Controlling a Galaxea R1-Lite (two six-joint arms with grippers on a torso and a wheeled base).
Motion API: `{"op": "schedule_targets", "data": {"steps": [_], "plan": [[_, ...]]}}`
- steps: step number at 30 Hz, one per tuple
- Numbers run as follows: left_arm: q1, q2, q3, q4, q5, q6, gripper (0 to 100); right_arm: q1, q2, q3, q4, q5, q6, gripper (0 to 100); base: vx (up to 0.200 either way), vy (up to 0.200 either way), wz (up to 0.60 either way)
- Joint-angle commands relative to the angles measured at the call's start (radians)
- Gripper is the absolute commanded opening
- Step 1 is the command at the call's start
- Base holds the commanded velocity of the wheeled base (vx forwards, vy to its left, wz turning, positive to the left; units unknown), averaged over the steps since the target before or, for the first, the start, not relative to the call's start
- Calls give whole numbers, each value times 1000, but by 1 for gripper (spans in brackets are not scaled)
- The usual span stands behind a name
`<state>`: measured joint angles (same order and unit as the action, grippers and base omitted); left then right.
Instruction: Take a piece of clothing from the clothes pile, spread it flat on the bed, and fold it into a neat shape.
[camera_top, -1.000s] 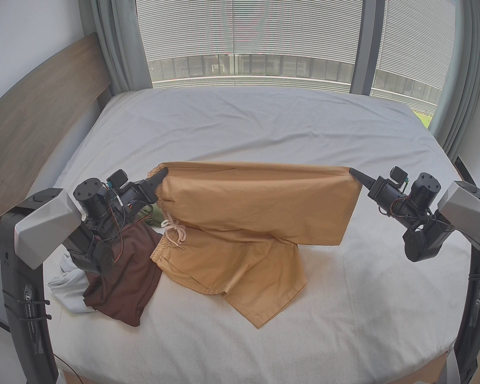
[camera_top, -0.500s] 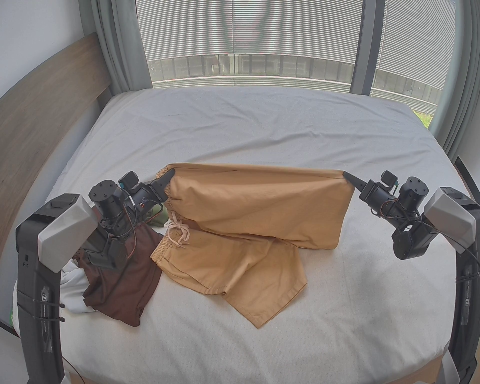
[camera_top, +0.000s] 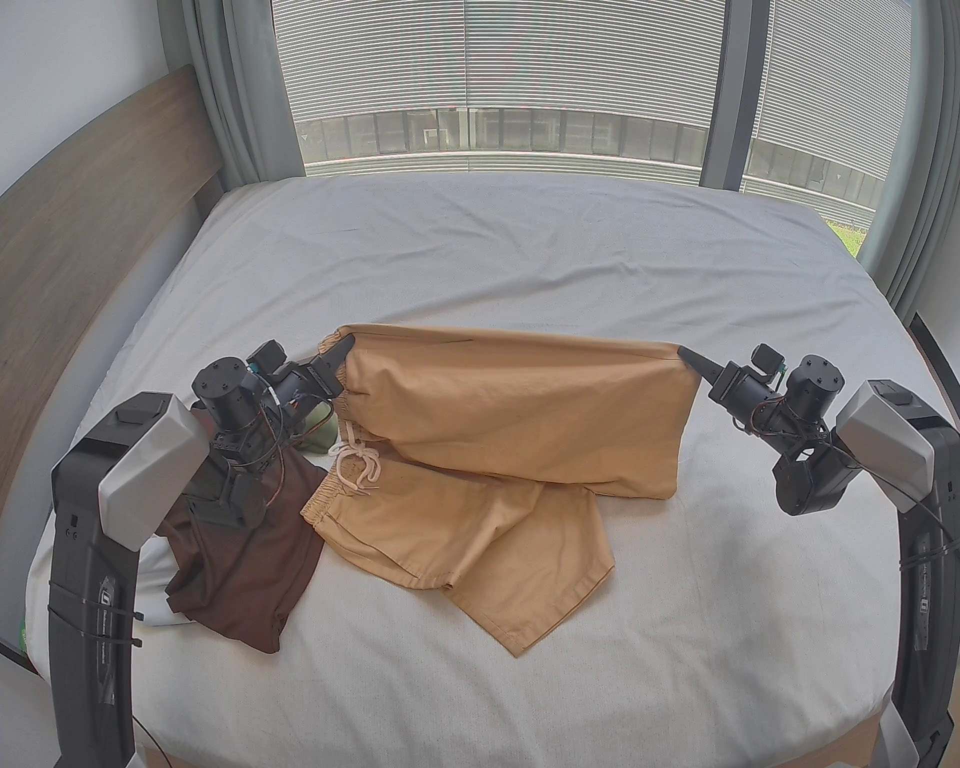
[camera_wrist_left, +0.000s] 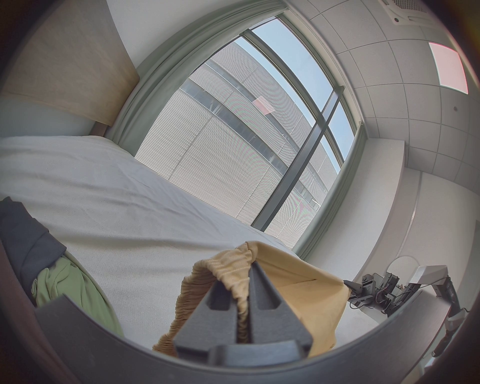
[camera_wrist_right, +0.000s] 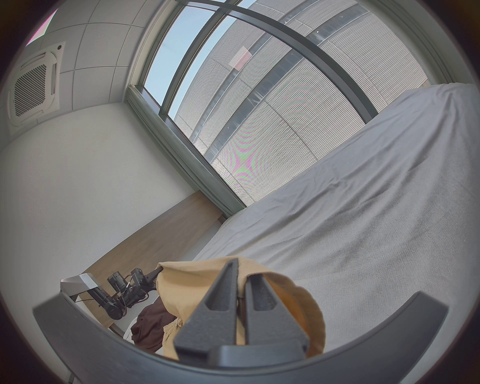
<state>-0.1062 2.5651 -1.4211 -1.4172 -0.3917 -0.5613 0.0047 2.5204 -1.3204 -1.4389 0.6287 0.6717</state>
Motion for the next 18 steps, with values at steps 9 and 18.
{"op": "schedule_targets", "data": {"steps": [9, 18], "plan": [[-1, 29, -61, 37, 16, 0, 100, 1, 20, -82, 49, -37, -1, 100, 0, 0, 0], [-1, 23, -122, 92, 68, -62, 100, 0, 18, -100, 83, -76, -7, 100, 0, 0, 0]]}}
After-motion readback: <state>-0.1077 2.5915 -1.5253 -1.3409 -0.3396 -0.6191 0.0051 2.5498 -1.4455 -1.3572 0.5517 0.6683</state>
